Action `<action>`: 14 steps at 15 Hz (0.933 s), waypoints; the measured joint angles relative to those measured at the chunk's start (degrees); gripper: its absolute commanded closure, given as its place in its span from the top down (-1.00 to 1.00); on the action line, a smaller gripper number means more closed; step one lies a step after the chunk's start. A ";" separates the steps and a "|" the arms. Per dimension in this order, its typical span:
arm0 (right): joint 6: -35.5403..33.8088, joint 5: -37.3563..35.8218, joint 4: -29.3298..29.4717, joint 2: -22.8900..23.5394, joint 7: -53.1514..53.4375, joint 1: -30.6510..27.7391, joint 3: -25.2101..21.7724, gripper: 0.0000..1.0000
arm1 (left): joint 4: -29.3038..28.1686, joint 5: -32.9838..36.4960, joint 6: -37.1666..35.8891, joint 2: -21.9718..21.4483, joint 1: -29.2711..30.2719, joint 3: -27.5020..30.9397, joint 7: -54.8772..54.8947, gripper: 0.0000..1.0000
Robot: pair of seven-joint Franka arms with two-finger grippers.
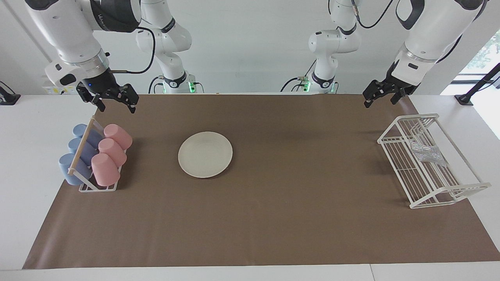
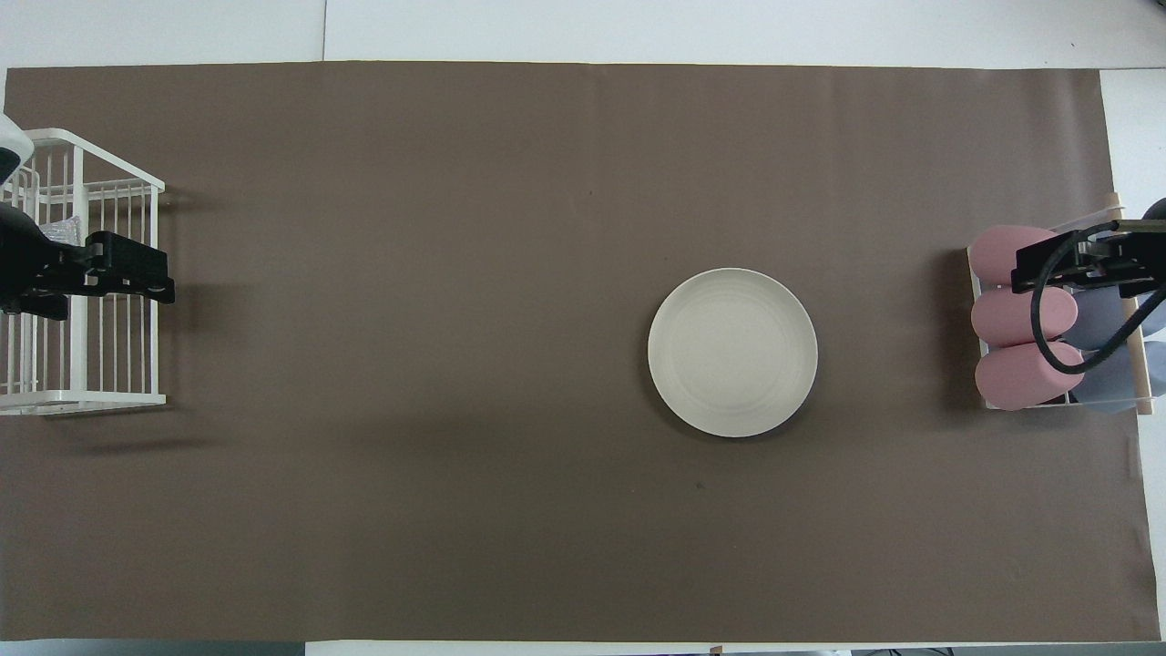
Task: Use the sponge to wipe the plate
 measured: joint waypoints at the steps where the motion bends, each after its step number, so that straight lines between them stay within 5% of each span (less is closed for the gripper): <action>1: 0.00 0.00 0.00 0.00 0.00 0.00 0.00 1.00 | 0.00 0.00 0.06 0.00 0.00 0.00 0.00 1.00; 14: -0.07 0.00 0.00 0.00 0.01 -0.12 -0.02 1.00 | -0.54 0.79 1.36 -0.03 -0.08 0.00 -0.53 1.00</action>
